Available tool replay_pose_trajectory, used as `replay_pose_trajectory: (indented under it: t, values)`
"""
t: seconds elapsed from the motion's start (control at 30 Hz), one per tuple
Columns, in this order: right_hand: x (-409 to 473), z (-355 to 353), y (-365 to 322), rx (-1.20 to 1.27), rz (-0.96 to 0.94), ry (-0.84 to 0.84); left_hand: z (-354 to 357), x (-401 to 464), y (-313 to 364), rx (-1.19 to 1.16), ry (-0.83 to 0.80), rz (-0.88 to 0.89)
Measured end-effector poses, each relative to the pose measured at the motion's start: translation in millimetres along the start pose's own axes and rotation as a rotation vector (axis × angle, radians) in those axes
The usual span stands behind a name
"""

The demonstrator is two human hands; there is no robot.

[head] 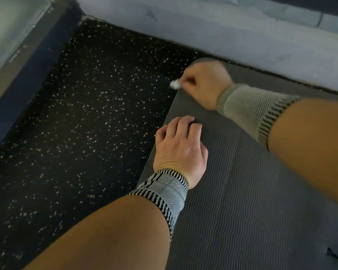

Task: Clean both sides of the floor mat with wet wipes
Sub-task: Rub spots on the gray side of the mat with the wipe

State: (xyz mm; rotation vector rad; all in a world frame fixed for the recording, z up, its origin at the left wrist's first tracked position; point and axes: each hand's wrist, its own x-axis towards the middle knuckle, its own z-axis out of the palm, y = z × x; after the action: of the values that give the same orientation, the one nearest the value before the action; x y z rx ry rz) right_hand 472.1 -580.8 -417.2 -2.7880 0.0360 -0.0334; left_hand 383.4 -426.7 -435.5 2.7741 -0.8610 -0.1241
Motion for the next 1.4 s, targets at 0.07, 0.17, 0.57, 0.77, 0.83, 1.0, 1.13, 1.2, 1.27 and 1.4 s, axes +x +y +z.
replay_pose_trajectory:
  t: [0.07, 0.17, 0.57, 0.77, 0.83, 1.0, 1.13, 1.2, 1.27, 1.4]
  values:
    - [-23, -1, -14, 0.06, -0.181, -0.157, -1, 0, 0, -0.007, 0.007, -0.007]
    - [-4, -13, 7, -0.029, -0.142, -0.124, -2, 0, 1, -0.037, 0.003, -0.01]
    - [-3, -16, 18, -0.08, -0.036, -0.044, -1, -3, 1, -0.034, 0.028, -0.009]
    - [-61, -6, -6, 0.054, -0.208, -0.162, -2, -2, 0, -0.031, 0.018, -0.015]
    - [-52, -13, 4, 0.003, -0.181, -0.167, -1, -1, -1, -0.031, 0.018, -0.01]
    - [-40, -4, 15, -0.088, 0.071, 0.053, 0, -3, 0, -0.022, 0.022, -0.01]
    - [-90, -6, -2, 0.009, -0.155, -0.086, 1, -1, -1, -0.015, 0.014, -0.013]
    - [-73, -13, 11, -0.064, -0.143, -0.09, 0, -2, -1, -0.024, 0.018, -0.013]
    - [-50, -15, 24, -0.09, 0.022, -0.009, -1, -2, 1, -0.033, 0.027, -0.015]
    - [-78, -1, 8, -0.038, 0.043, 0.067, -1, -2, 1, -0.03, -0.002, -0.029]
